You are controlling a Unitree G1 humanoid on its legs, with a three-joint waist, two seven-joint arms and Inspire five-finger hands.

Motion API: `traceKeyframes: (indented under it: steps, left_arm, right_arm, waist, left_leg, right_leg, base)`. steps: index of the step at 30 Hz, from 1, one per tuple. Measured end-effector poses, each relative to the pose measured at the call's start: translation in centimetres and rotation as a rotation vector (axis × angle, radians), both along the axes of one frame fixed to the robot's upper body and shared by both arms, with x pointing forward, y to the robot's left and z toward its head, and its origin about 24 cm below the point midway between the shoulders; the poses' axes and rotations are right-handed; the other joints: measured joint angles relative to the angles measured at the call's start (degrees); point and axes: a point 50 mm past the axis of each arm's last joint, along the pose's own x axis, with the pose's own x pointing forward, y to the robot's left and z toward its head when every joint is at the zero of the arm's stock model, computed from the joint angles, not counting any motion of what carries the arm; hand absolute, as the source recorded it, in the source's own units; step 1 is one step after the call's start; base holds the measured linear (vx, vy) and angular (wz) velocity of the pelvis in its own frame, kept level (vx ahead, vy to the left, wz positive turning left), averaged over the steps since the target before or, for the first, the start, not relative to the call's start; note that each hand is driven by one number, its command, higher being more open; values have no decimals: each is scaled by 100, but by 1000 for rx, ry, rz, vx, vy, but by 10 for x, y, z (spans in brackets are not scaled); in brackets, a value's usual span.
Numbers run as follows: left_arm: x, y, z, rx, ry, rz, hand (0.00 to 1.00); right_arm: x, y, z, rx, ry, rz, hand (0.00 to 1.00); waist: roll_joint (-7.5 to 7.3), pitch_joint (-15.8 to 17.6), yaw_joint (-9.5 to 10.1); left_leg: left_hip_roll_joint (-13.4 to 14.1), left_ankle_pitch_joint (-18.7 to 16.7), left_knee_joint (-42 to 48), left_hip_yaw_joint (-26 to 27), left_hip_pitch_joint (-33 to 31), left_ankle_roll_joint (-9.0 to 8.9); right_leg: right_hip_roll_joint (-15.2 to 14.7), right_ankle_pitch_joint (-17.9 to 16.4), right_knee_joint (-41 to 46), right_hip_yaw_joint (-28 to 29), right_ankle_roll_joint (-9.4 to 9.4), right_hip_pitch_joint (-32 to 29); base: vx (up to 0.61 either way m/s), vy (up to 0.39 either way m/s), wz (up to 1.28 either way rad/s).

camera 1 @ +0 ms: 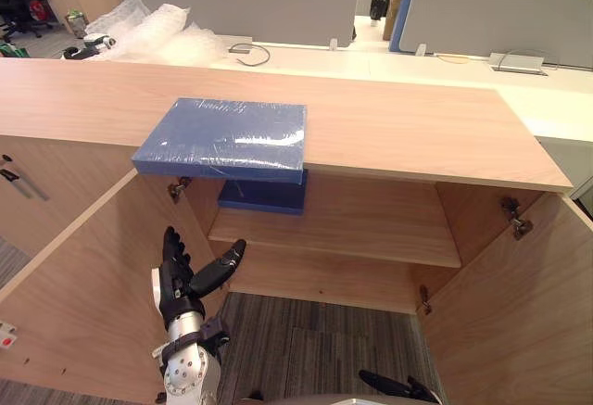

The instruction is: Walk over to the cabinet, pick up the folder, carry it to the office cabinet, place the folder inside the office cabinet, then close the office cabinet door

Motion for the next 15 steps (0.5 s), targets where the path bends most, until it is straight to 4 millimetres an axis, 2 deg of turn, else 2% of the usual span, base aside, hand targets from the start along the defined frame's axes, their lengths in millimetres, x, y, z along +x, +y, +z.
traceKeyframes:
  steps: [5,10,15]
  left_arm:
    - [6,-14,16,103,-38,-35,100]
    - [14,-20,48,428,-131,27,100]
    - [31,-20,78,765,-238,44,100]
  right_arm:
    - [-2,0,-1,-12,19,29,100]
    - [-5,2,-3,-21,45,37,100]
    - [1,0,-3,-44,55,115,100]
  waist:
    - [4,-89,3]
    - [-34,-172,-14]
    - [31,-215,-49]
  left_leg:
    - [32,207,-205,-104,-9,-44]
    - [45,213,-223,-80,-15,-51]
    - [58,195,-220,-11,-3,-48]
  right_leg:
    - [87,1,-104,-55,0,-23]
    - [118,16,-163,-8,-15,-27]
    - [122,33,-172,91,-40,-57]
  base:
    - [-65,-15,9]
    - [23,-5,-2]
    - [17,1,-8]
